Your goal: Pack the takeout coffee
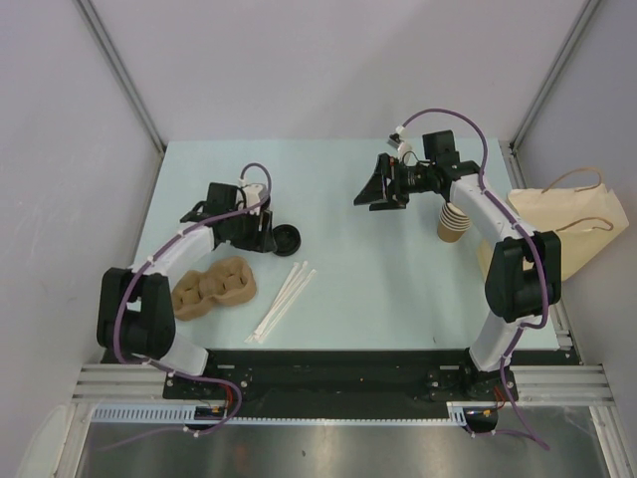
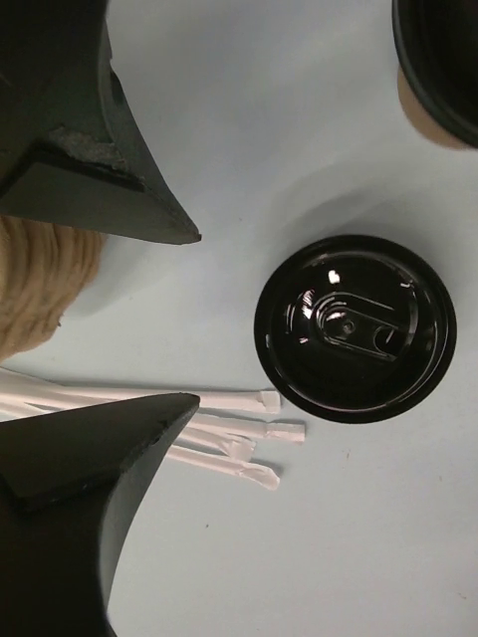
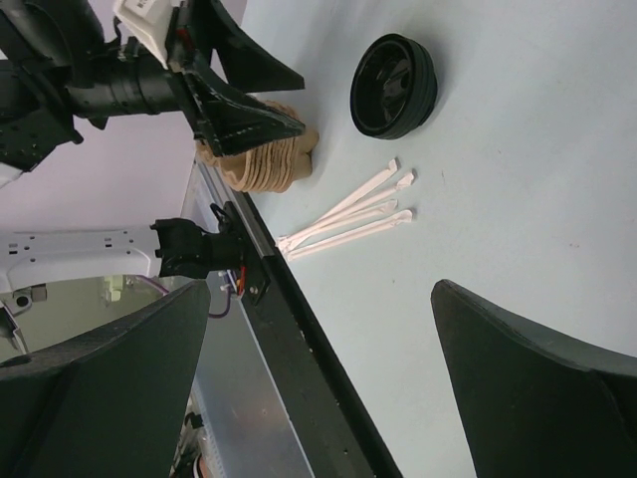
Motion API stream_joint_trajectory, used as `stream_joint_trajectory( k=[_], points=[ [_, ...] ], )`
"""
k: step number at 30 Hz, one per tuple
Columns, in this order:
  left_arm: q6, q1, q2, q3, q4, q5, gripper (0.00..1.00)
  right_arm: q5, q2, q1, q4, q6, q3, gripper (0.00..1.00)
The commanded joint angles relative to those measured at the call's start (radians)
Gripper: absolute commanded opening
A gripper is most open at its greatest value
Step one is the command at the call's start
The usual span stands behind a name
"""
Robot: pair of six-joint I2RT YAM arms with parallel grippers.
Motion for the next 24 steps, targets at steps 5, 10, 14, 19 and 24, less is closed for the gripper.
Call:
stream_joint_trajectory(
  k=[5,10,14,19,24],
  points=[
    [-0.092,-0.043,0.091,0.017,0.16,-0.094,0.63,-0.003,-0.013,0.005,-0.001,-0.021,-0.009,1.0],
    [-0.107,-0.043,0.171,0.062,0.177,-0.139,0.61,-0.008,-0.007,0.005,0.003,-0.021,-0.011,1.0],
    [-0.118,-0.043,0.205,0.074,0.188,-0.139,0.59,-0.011,-0.003,0.005,0.005,-0.021,-0.012,1.0],
    [-0.124,-0.043,0.238,0.096,0.193,-0.136,0.52,-0.014,0.0,0.002,0.003,-0.023,-0.014,1.0],
    [-0.121,-0.043,0.262,0.111,0.183,-0.149,0.43,-0.015,0.0,-0.001,0.003,-0.021,-0.014,1.0]
  ],
)
